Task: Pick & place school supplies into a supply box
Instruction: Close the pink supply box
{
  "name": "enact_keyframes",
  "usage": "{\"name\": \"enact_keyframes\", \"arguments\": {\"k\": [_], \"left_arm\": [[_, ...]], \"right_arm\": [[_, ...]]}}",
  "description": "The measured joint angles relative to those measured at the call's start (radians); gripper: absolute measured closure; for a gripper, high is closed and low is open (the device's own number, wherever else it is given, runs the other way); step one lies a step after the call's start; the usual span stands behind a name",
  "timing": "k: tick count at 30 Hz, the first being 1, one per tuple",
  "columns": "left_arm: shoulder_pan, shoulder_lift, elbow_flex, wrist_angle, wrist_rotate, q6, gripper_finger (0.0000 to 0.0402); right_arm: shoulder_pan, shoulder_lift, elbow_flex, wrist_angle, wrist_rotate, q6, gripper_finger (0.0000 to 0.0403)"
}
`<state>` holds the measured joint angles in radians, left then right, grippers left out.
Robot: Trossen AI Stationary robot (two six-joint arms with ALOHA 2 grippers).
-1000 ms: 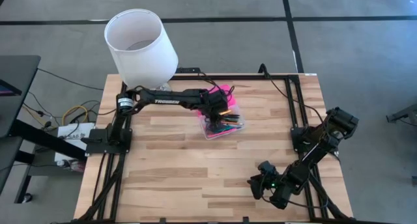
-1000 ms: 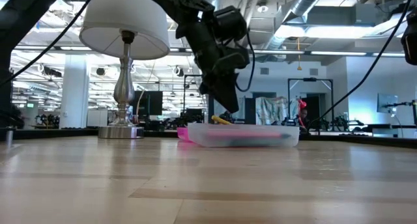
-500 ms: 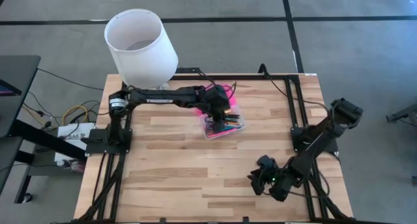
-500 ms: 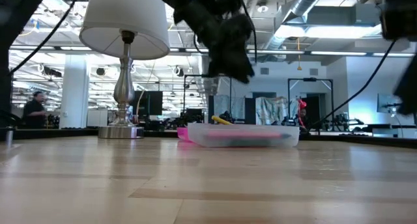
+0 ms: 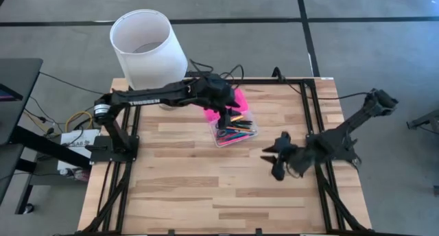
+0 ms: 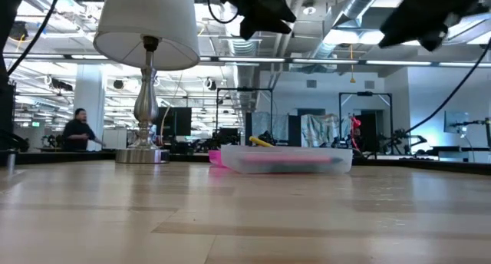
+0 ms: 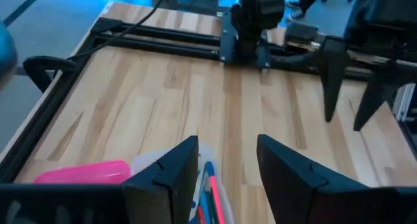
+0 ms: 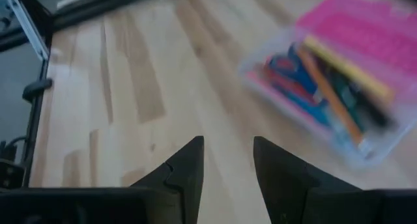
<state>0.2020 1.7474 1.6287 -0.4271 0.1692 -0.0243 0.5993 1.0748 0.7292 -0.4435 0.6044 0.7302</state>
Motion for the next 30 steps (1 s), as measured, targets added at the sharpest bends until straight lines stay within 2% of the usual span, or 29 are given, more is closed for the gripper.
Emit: {"name": "enact_keyframes", "arguments": {"k": [3,7,11,16,18,21,23,30], "left_arm": [[0.0,-0.005,0.0,0.005,-0.002,-0.025,0.0251],[0.002,-0.005,0.0,0.034,-0.067,-0.097,0.0251],[0.003,-0.005,0.0,0.081,-0.151,-0.12,0.0251],[0.001,-0.005,0.0,0.181,-0.147,-0.131,0.0251],[-0.001,-0.005,0.0,0.222,-0.136,-0.094,0.0251],[-0.001,-0.005,0.0,0.279,-0.129,-0.057,0.0251],[0.005,-0.005,0.0,0.314,-0.129,-0.052,0.0251],[0.029,-0.005,0.0,0.314,-0.162,-0.05,0.0251]], "right_arm": [[-0.045,-0.07,0.0,0.001,0.0,-0.108,0.0278],[-0.098,-0.151,0.0,-0.021,0.0,-0.205,0.0278],[-0.184,-0.228,0.0,-0.101,0.027,-0.215,0.0278],[-0.286,-0.344,0.0,-0.126,0.018,-0.199,0.0278],[-0.308,-0.394,0.0,-0.124,-0.036,-0.262,0.0278],[-0.334,-0.459,0.001,-0.124,-0.191,-0.397,0.0278],[-0.352,-0.492,0.001,-0.125,-0.25,-0.44,0.0278],[-0.388,-0.618,0.001,-0.169,-0.267,-0.521,0.0278]]}}
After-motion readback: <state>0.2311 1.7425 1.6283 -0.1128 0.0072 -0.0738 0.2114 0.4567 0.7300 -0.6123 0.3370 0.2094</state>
